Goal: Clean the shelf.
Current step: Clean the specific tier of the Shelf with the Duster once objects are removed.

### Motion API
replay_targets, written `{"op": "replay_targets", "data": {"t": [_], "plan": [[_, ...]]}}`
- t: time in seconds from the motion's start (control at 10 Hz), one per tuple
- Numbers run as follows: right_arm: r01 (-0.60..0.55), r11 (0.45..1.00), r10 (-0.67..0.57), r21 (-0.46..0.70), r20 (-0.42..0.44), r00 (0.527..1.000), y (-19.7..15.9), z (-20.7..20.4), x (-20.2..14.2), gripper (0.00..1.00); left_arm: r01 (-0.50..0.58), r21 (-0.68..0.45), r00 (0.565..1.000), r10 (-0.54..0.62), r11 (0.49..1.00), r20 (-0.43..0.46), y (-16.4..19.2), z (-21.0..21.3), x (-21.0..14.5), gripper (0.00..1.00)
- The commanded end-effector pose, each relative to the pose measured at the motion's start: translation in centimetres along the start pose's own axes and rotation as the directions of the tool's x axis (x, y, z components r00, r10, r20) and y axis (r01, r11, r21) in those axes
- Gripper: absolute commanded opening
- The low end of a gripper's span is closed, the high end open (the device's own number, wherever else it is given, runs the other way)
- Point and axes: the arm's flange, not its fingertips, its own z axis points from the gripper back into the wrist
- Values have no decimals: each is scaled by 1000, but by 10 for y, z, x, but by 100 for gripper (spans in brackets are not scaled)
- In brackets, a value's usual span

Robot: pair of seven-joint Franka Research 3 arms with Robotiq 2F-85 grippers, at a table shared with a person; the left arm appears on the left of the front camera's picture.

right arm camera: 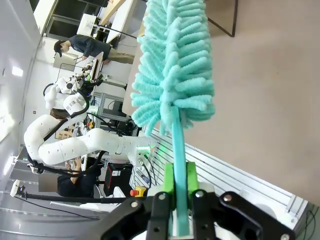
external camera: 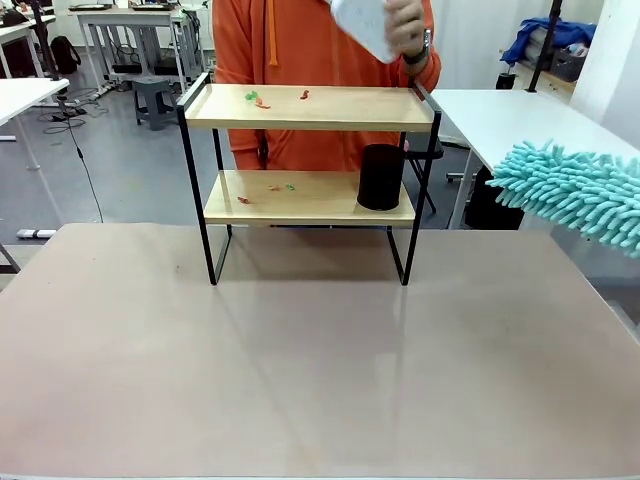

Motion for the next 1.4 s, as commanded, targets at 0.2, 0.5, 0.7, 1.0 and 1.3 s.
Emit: {"op": "replay_targets", "data": {"t": [0.2,0.5,0.7,1.0,1.3], "plan": [[19,1000,-20,22,17,1000,5,2,1,0,18,-17,1000,-18,1000,18,-1,-2,-1,100],[19,1000,-20,22,17,1000,5,2,1,0,18,-17,1000,-18,1000,18,-1,-2,-1,100],[-78,997,78,-6,70,994,26,8,14,12,18,-17,1000,-18,1000,18,-1,-2,-1,100],[-270,935,319,-231,210,924,146,14,71,12,18,-17,1000,-18,1000,18,-1,-2,-1,100],[-413,828,463,-378,48,885,208,-55,94,12,18,-17,1000,-18,1000,18,-1,-2,-1,100]]}}
